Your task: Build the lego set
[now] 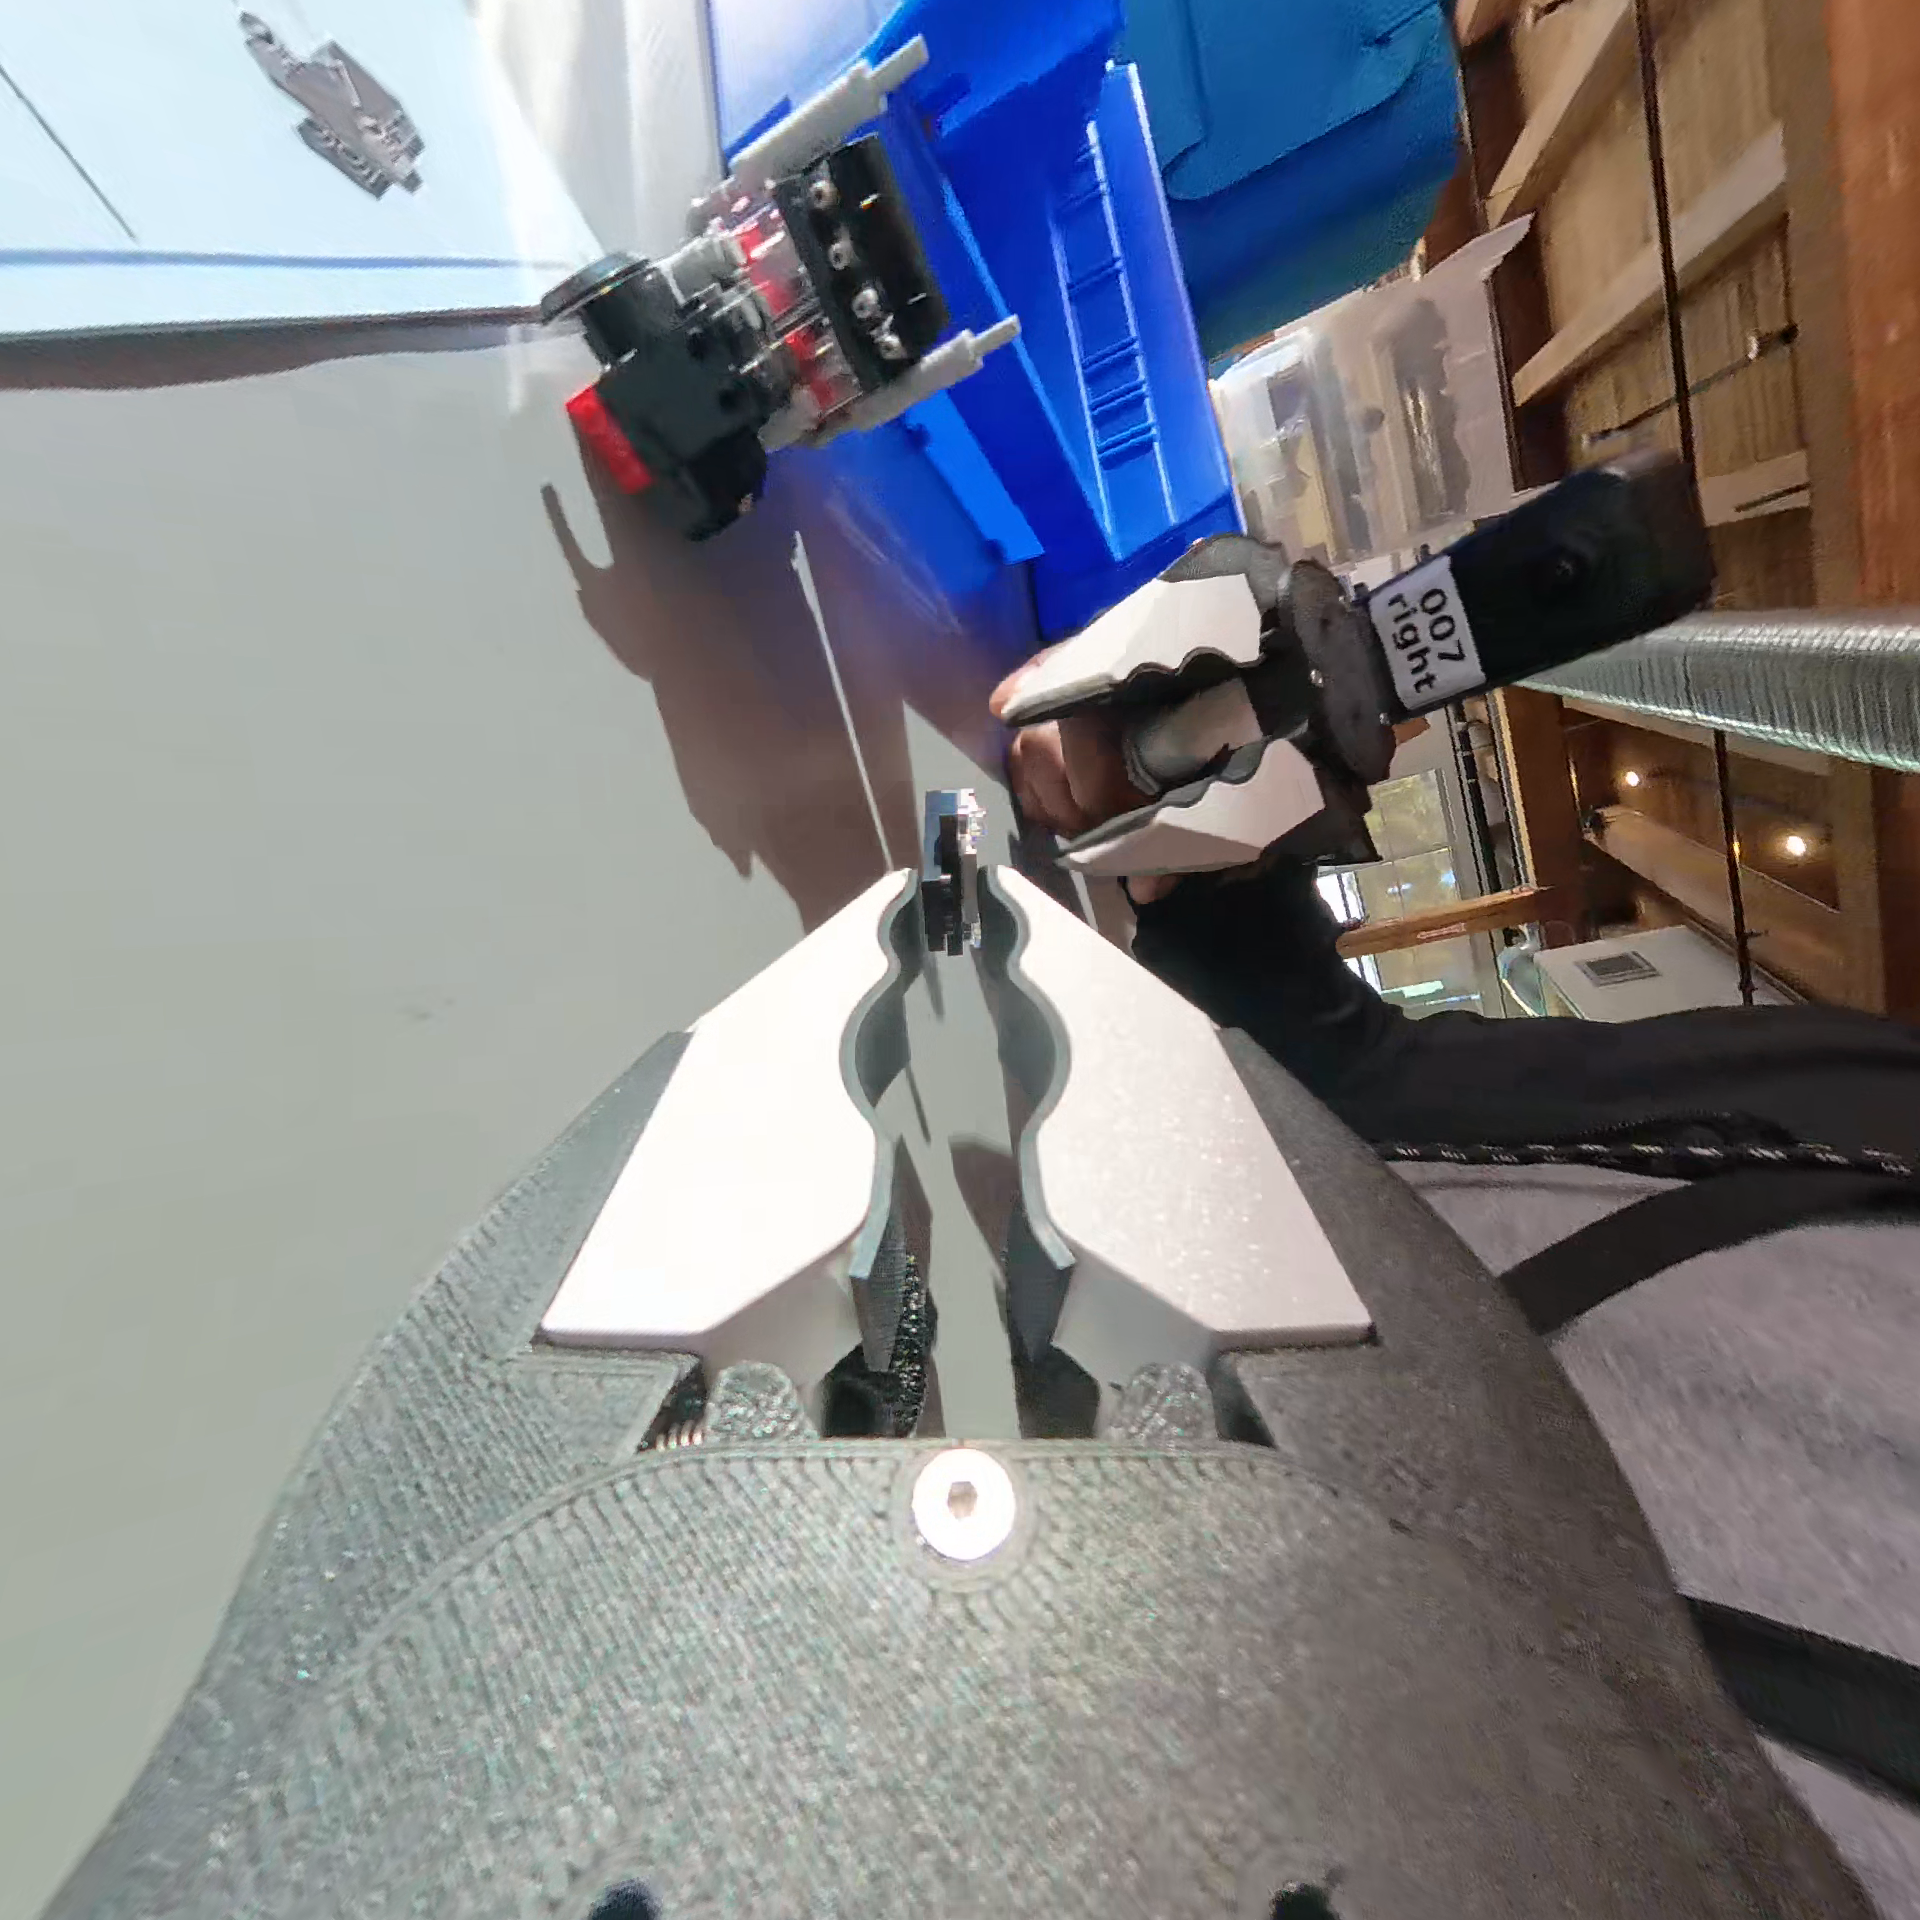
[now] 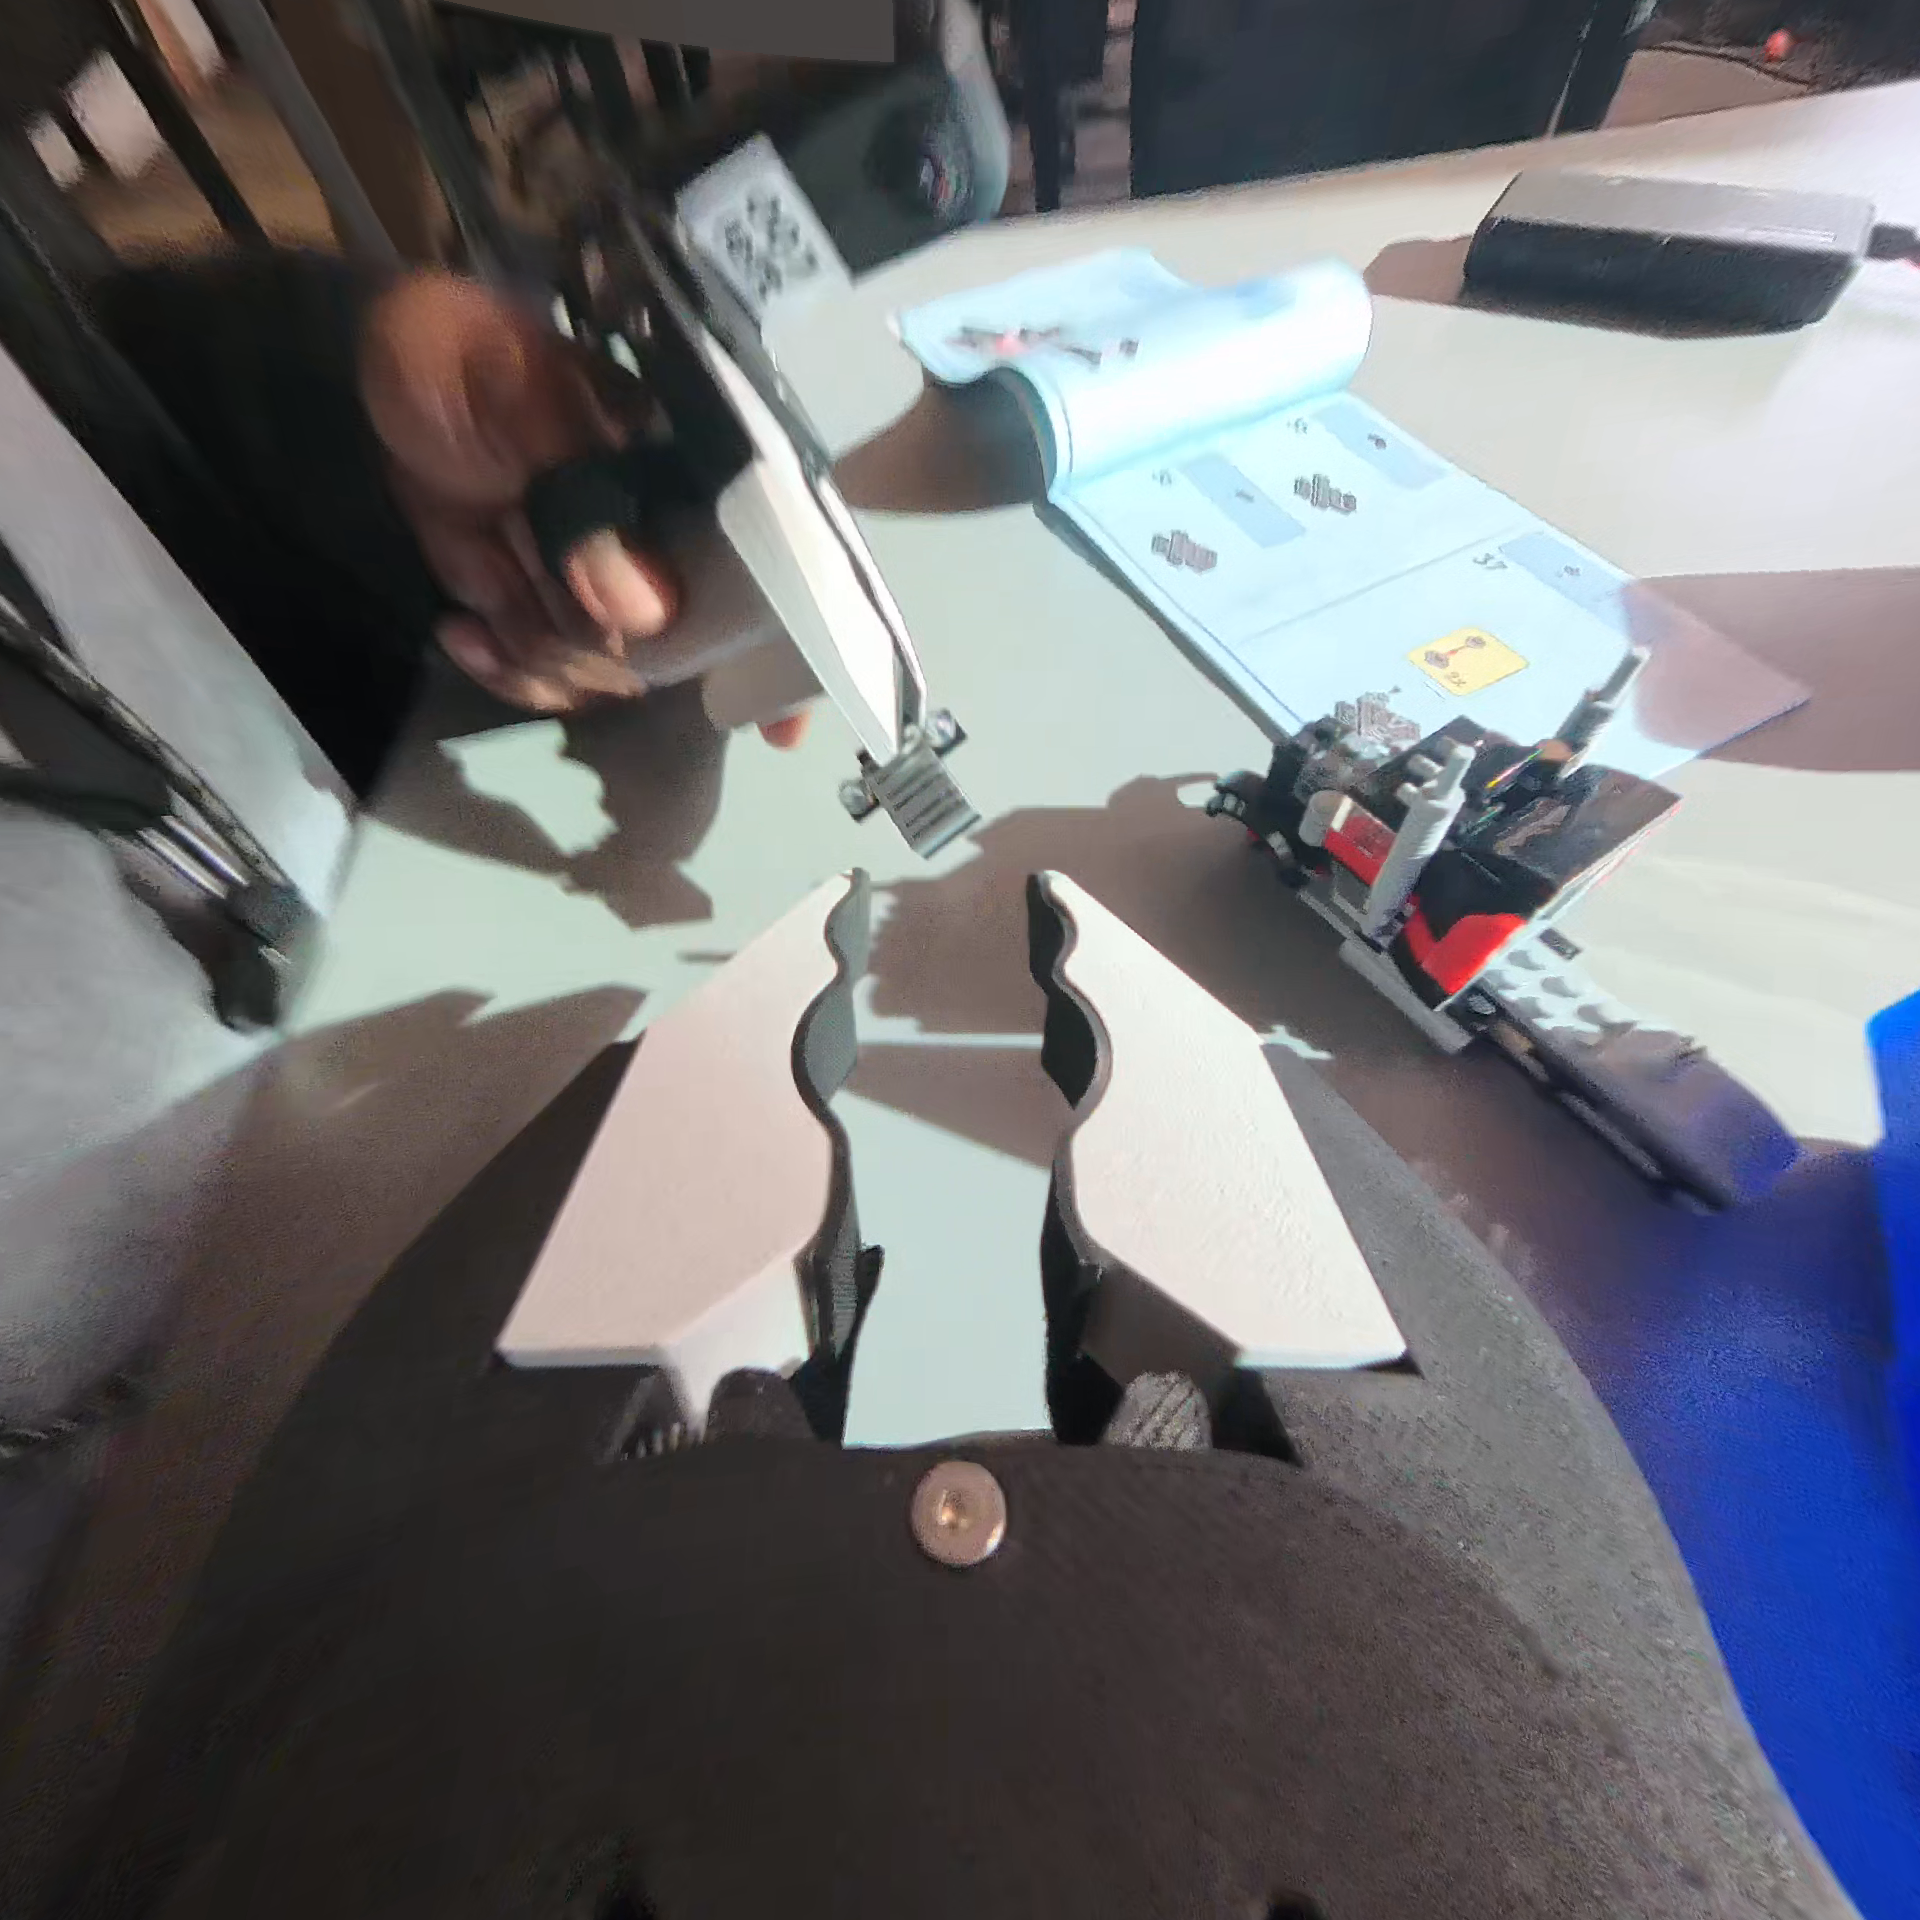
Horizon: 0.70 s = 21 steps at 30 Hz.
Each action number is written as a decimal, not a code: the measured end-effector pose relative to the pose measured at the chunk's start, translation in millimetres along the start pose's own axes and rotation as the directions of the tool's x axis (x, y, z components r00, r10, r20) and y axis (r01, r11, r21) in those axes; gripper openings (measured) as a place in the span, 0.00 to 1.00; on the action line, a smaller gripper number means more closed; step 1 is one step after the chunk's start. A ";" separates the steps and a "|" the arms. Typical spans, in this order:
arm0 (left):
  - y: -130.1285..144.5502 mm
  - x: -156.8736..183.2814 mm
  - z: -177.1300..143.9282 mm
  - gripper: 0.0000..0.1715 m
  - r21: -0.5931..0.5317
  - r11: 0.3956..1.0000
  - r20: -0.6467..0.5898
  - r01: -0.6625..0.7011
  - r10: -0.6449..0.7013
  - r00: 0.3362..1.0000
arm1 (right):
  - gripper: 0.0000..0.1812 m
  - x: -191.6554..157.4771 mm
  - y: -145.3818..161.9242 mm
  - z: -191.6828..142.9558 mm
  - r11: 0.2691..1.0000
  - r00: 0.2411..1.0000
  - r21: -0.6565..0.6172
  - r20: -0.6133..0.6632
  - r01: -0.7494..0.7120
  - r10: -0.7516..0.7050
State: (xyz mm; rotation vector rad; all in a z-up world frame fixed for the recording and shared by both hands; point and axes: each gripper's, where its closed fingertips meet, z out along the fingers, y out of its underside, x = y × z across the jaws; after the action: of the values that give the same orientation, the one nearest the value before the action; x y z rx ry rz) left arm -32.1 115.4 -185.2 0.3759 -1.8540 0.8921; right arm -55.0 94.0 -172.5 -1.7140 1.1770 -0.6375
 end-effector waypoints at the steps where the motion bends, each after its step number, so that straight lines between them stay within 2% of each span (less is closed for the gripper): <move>1: 0.9 -1.8 1.7 0.06 -0.011 1.000 0.009 0.007 -0.007 1.000 | 0.17 2.7 6.4 2.6 0.997 0.998 -0.043 -0.005 0.060 -0.060; 5: 0.9 1.1 5.3 0.06 -0.031 0.997 -0.039 0.066 -0.067 0.997 | 0.15 0.8 11.4 8.2 0.969 0.971 -0.080 0.063 0.234 -0.229; 9: -1.9 4.4 3.9 0.06 -0.034 0.992 -0.092 0.119 -0.122 0.988 | 0.15 -4.3 8.4 10.5 0.955 0.950 -0.051 0.131 0.291 -0.283; 16: 2.0 8.7 5.1 0.06 -0.082 0.985 -0.136 0.151 -0.161 0.978 | 0.17 -4.3 6.7 20.3 0.915 0.914 -0.059 0.103 0.399 -0.392; 21: 3.4 10.1 5.7 0.07 -0.096 0.984 -0.142 0.147 -0.160 0.977 | 0.10 -10.5 5.2 24.4 0.912 0.911 -0.055 0.109 0.406 -0.398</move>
State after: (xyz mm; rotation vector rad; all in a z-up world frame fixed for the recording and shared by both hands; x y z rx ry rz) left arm -42.5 114.9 -178.9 0.3833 -1.6944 0.7140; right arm -41.8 112.7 -186.8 -2.0530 0.7910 -0.7537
